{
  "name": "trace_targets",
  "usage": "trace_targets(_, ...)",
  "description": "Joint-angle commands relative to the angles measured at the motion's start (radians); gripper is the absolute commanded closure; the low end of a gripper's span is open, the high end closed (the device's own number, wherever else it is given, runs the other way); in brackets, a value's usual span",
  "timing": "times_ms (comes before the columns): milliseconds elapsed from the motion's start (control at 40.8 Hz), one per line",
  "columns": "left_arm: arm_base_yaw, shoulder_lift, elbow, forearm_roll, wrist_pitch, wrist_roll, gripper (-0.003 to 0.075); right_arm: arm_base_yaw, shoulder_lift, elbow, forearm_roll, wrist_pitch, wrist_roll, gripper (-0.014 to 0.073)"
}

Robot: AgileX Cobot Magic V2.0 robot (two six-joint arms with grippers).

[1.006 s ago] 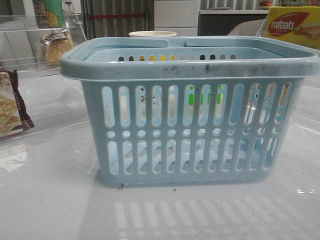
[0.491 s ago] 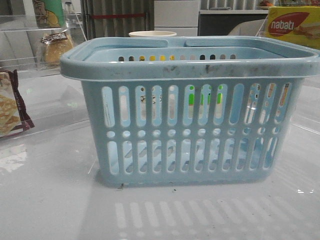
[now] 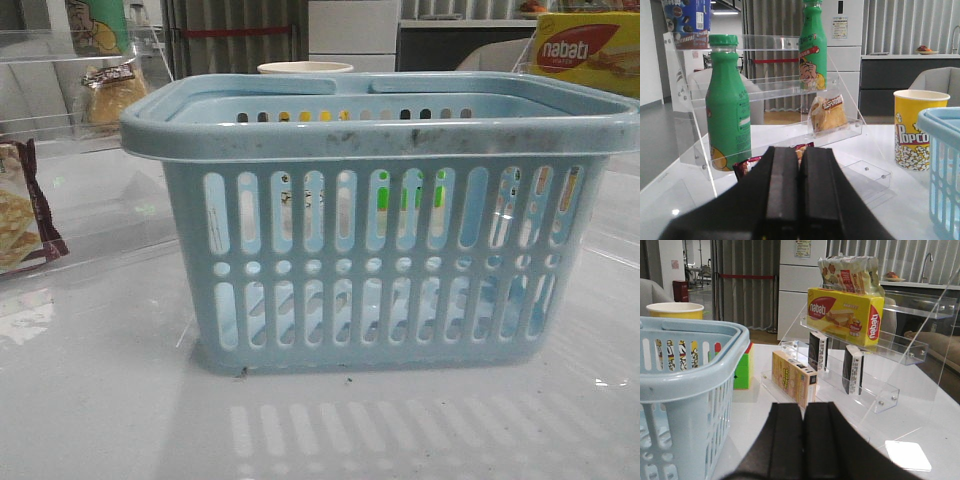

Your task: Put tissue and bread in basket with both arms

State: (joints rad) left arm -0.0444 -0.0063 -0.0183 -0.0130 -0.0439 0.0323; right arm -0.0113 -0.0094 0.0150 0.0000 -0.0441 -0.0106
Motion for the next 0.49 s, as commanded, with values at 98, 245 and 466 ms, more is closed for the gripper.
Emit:
trace_targets(98,-0.002,-0.007,-0.210,-0.001,-0.003,-0.006,0.0629,0.003,-0.017,-0.222,0.000,0.006,-0.005,0.0538)
trace_targets(245,-0.002,0.057,-0.391,-0.001,0.135,-0.006,0.0629,0.003,0.035,-0.406,0.000,0.133,-0.005,0.0538)
trace_targets(466,-0.002,0.237,-0.650,-0.001,0.362,-0.006,0.0629,0.003,0.196,-0.639,0.000,0.345,-0.005,0.0538)
